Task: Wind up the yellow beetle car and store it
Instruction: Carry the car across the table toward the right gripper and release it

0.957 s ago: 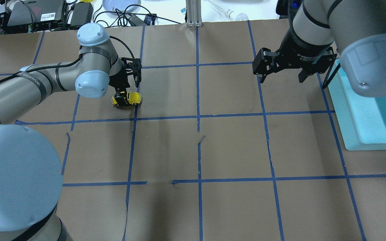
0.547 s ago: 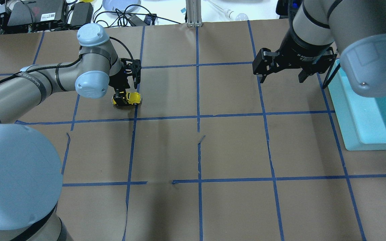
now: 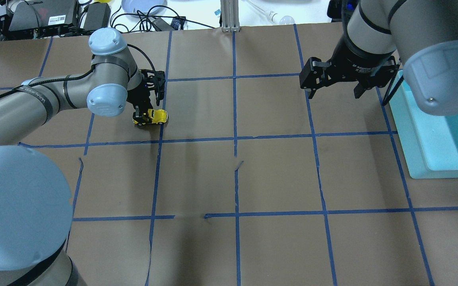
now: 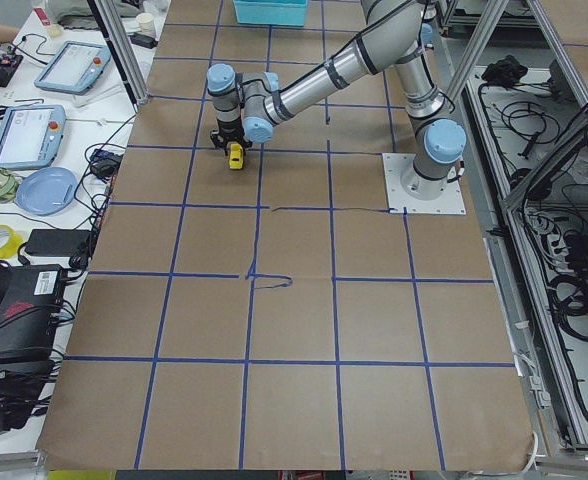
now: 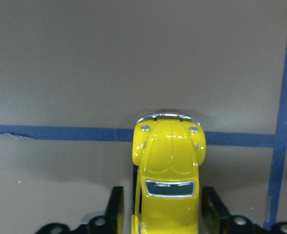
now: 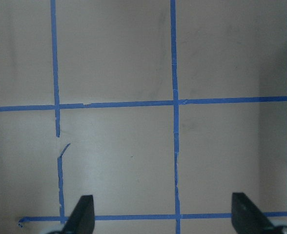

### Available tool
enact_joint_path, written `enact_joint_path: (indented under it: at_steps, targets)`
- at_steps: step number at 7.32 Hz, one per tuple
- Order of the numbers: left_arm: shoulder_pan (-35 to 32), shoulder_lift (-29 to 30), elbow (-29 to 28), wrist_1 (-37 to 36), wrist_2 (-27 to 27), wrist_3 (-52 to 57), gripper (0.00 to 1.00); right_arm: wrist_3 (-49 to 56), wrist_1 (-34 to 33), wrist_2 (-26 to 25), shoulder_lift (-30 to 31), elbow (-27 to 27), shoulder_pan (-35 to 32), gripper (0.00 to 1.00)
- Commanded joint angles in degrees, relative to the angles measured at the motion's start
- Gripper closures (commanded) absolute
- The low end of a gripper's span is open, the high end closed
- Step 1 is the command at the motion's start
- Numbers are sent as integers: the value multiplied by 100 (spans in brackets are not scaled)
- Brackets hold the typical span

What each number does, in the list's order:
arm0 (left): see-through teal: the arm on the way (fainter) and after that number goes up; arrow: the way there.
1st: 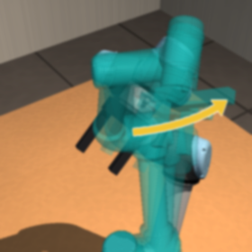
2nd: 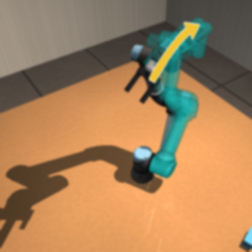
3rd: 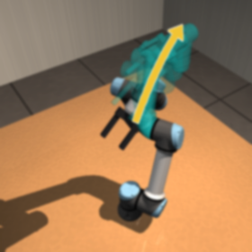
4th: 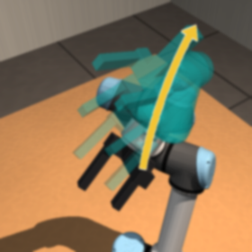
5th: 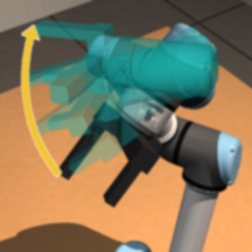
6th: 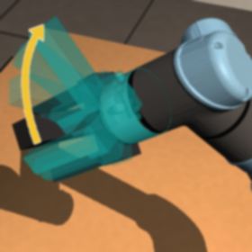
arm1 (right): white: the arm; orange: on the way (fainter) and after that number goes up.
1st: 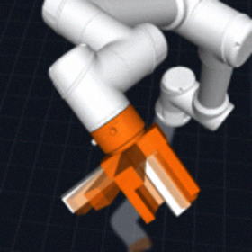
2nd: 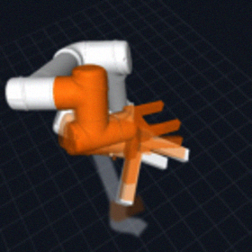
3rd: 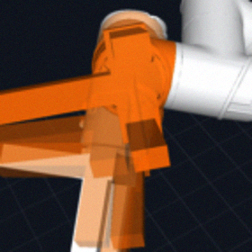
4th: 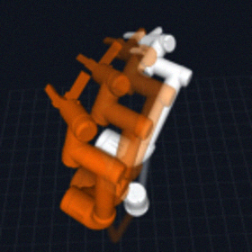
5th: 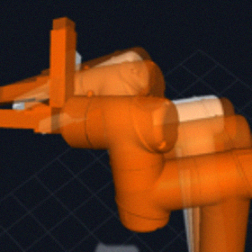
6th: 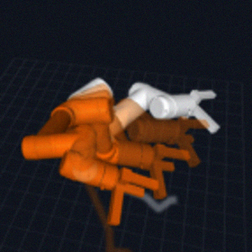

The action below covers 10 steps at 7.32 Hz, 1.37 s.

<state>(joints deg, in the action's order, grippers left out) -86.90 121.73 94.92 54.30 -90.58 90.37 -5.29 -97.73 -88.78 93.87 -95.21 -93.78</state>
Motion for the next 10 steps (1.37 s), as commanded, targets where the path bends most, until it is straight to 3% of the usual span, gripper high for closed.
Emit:
enact_joint_path:
  at_steps: [1,9,10]
  targets:
    - [120,-9,0,1,-4,138,84,2,0,-8,0,3,0,0]
    - [1429,0,18,-16,32,1711,82,2,0,1,0,-6,0,0]
    - [1465,9,18,-16,32,1747,71,-7,0,1,0,-6,0,0]
